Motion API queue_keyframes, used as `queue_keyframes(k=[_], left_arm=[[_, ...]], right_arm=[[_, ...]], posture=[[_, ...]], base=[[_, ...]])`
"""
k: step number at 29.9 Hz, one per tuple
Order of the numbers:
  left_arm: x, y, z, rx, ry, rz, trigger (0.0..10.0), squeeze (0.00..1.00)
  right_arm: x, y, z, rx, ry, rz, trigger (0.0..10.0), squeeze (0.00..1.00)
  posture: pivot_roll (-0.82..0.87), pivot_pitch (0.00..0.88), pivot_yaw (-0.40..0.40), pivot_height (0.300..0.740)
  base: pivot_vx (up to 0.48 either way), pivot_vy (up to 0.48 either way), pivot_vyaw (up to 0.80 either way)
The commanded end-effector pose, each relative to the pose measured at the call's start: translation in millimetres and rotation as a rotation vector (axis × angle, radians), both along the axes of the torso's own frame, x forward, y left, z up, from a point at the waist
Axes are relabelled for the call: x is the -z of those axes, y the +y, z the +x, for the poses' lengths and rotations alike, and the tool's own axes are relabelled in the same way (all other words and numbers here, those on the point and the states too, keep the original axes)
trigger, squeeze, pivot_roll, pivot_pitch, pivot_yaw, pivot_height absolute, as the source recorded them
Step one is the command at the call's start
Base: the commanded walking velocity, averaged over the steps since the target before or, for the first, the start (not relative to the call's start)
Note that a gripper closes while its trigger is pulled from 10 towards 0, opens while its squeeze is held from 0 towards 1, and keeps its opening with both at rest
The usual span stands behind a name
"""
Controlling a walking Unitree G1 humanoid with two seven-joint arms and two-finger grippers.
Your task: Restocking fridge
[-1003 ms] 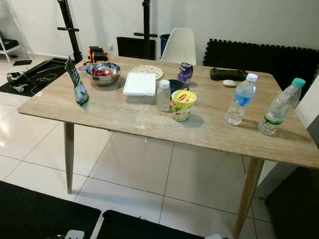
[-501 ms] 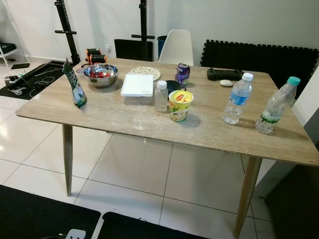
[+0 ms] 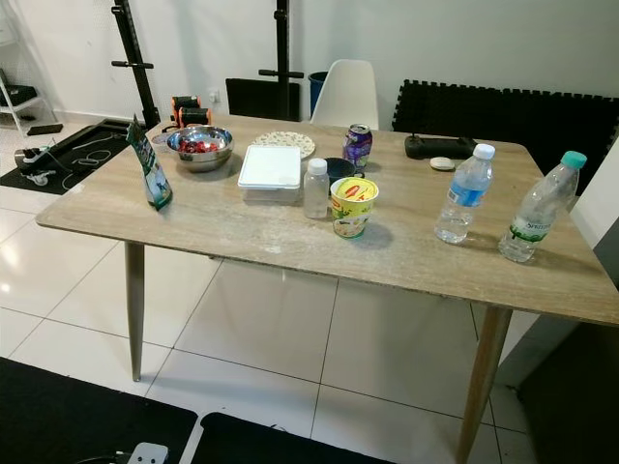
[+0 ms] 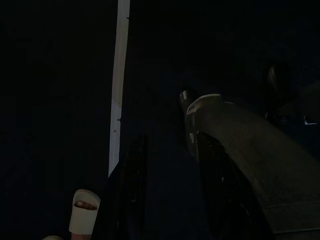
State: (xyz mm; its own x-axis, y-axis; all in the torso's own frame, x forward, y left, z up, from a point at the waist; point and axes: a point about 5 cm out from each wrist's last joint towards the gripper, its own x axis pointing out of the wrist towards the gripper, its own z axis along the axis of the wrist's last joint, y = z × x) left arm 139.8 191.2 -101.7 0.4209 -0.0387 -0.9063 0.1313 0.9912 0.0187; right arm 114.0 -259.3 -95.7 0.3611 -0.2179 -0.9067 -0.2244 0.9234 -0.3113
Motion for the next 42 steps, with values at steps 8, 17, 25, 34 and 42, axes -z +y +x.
queue_keyframes(k=[8, 17, 25, 34, 42], left_arm=[[-0.6, 3.6, 0.7, 0.003, 0.004, 0.012, 10.0, 0.00], [-2.4, 8.9, 3.7, -0.053, -0.008, 0.008, 10.0, 0.00], [-1.7, 22.2, -3.9, -0.268, -0.006, -0.036, 10.0, 0.00], [-1.2, 8.4, 0.3, -0.087, -0.004, -0.017, 10.0, 0.00], [1.9, 11.2, -9.7, 0.023, 0.044, 0.044, 10.0, 0.00]], right_arm=[[-3.1, -10.0, 0.2, 0.126, -0.038, -0.027, 10.0, 0.00], [-4.0, -16.1, -3.3, 0.214, -0.050, -0.067, 10.0, 0.00], [-12.7, -30.0, 5.1, 0.366, -0.182, -0.060, 10.0, 0.00], [-13.5, -9.6, 28.3, 0.052, -0.161, -0.097, 10.0, 0.00], [-8.6, -11.4, 12.7, 0.112, -0.137, -0.106, 10.0, 0.00]], posture=[[-0.04, 0.000, 0.010, 0.740], [-0.04, 0.000, 0.021, 0.740], [-0.06, 0.000, 0.002, 0.740], [-0.06, 0.000, -0.007, 0.740], [-0.07, 0.000, -0.004, 0.740]], base=[[0.000, 0.000, 0.00], [0.000, 0.000, 0.00], [0.000, 0.000, 0.00], [0.000, 0.000, 0.00], [0.000, 0.000, 0.00]])
